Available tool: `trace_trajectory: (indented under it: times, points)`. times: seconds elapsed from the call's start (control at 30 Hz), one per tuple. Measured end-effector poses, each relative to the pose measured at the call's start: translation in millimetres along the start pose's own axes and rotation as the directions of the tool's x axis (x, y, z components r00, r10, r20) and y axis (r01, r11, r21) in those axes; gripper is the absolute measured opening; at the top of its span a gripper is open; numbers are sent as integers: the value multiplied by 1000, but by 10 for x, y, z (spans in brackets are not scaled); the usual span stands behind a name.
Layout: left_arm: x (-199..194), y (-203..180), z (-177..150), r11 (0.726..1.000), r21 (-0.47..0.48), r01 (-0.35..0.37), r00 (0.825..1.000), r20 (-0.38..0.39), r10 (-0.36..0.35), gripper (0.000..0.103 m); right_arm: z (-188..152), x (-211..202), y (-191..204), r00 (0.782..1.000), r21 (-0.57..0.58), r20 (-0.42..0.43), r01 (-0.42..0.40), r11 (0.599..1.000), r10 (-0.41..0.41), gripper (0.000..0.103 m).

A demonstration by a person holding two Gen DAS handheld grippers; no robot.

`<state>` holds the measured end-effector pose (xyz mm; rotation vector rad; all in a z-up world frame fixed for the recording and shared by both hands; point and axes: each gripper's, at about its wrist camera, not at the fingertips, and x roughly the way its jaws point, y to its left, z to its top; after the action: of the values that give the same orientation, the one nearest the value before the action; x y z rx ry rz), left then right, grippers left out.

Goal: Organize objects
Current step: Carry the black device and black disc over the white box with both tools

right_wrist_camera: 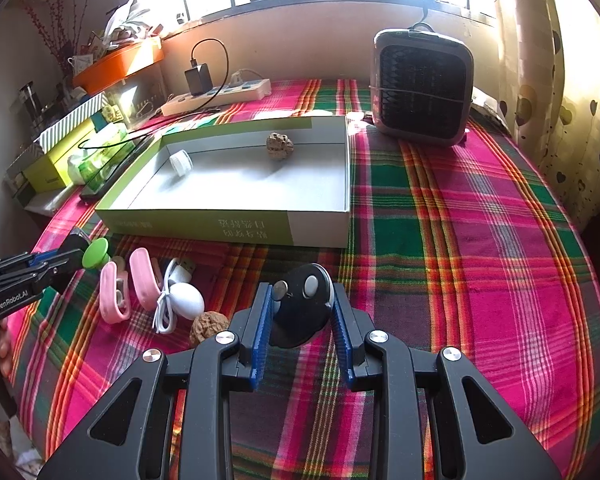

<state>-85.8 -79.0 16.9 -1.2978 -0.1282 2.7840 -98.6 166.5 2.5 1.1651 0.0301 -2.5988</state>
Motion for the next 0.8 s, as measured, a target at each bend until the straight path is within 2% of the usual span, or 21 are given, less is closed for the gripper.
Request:
trace_trajectory:
  times: [0.33,0.8]
  points:
    - [-90,-166,234,999,34,41,999,31,-42,22,179,-80,83,999,-14,36,-8,1000,8,30]
    - [58,-466,588,990,86,113,993,31,-116,22,556,29,149,998,-45,54,-17,999,19,30]
